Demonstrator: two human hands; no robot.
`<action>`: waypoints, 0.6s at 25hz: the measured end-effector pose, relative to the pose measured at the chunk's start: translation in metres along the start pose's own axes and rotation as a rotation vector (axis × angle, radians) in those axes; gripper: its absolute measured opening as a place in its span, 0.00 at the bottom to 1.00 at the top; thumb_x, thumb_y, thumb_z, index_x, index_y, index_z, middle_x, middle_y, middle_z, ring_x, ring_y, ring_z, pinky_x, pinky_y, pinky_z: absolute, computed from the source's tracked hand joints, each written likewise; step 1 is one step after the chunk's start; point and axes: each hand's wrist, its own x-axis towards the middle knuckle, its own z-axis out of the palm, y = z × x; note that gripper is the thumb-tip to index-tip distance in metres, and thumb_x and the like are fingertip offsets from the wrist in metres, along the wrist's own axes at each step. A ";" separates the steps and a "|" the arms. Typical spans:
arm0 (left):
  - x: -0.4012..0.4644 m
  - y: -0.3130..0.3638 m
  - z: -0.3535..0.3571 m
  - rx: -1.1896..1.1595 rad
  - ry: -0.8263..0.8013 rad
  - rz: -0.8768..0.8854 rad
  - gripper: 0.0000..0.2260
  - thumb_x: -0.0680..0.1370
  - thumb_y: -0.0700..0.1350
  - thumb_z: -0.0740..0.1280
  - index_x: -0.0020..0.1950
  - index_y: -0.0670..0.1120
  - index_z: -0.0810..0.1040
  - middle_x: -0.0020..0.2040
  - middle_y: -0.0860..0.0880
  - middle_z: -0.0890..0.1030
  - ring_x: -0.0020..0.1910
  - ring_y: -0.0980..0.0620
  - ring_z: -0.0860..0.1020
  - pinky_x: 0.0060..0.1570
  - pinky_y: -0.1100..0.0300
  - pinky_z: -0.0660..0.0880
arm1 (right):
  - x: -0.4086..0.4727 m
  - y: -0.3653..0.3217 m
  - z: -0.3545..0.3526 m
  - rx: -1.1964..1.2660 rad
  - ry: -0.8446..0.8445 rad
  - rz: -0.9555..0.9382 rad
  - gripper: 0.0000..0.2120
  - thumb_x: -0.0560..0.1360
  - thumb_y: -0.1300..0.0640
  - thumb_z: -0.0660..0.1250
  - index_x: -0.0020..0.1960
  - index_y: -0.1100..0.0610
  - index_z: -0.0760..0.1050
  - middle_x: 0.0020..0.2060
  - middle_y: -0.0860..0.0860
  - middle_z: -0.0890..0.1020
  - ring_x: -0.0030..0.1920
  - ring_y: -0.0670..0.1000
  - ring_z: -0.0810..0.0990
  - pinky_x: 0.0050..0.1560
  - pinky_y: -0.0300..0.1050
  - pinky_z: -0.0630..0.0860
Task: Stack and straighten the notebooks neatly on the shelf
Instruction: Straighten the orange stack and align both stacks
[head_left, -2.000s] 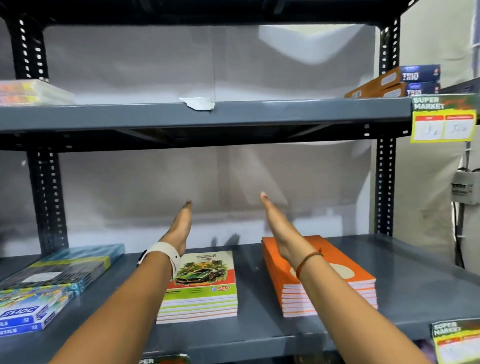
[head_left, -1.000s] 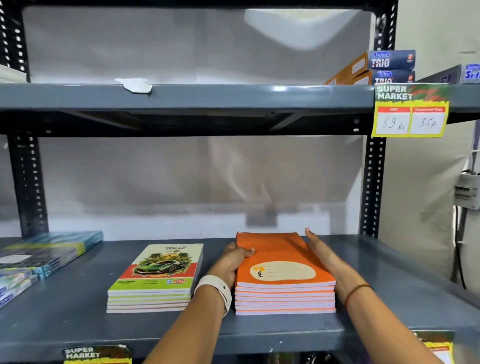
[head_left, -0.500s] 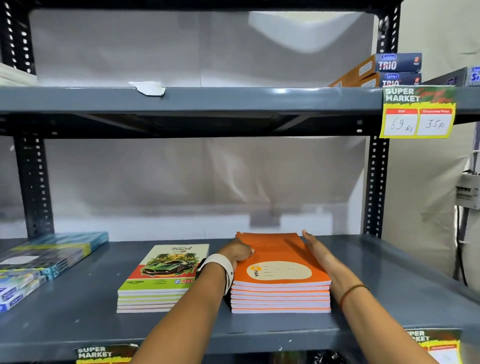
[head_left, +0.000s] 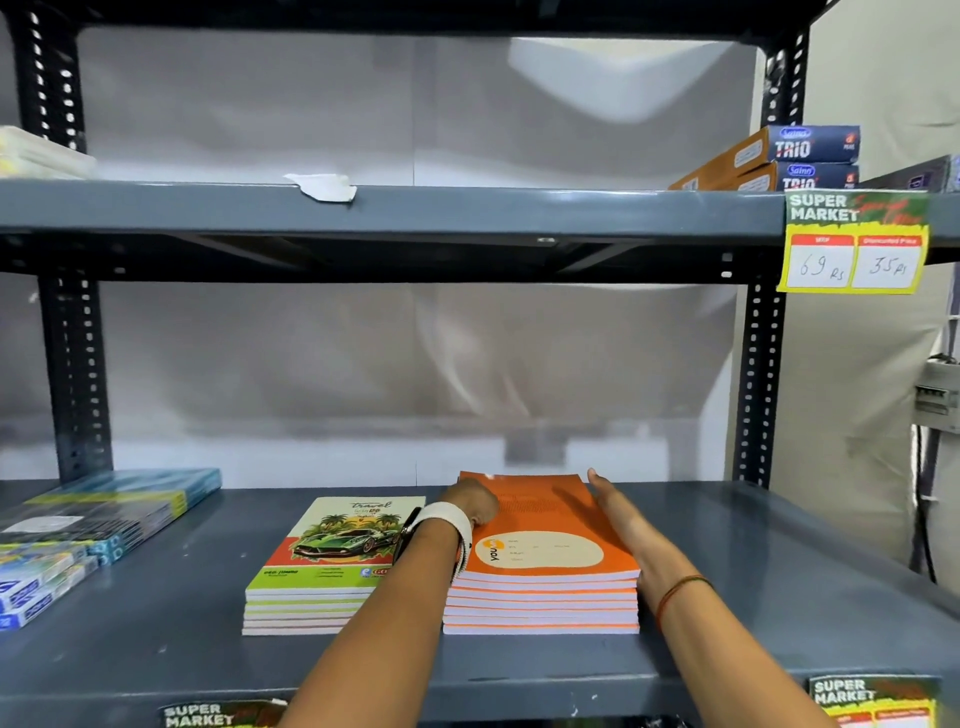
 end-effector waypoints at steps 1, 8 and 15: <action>0.001 0.001 0.000 0.012 -0.002 -0.003 0.14 0.79 0.37 0.57 0.33 0.44 0.66 0.33 0.48 0.69 0.30 0.54 0.68 0.28 0.64 0.65 | -0.001 -0.001 0.001 -0.006 0.002 -0.002 0.30 0.77 0.33 0.54 0.49 0.60 0.76 0.28 0.58 0.84 0.27 0.57 0.82 0.27 0.43 0.79; 0.002 0.001 0.002 0.017 -0.033 0.031 0.11 0.79 0.36 0.55 0.54 0.39 0.77 0.50 0.42 0.79 0.42 0.49 0.74 0.37 0.60 0.70 | -0.013 -0.003 0.006 -0.013 -0.011 0.000 0.29 0.77 0.34 0.52 0.50 0.59 0.75 0.37 0.59 0.82 0.32 0.58 0.81 0.32 0.44 0.79; 0.000 0.002 0.001 0.007 -0.013 0.021 0.10 0.79 0.37 0.56 0.39 0.41 0.71 0.37 0.47 0.72 0.35 0.51 0.73 0.35 0.61 0.70 | -0.019 -0.006 0.009 -0.027 0.013 0.004 0.29 0.78 0.34 0.52 0.54 0.59 0.73 0.37 0.58 0.81 0.33 0.57 0.79 0.32 0.45 0.77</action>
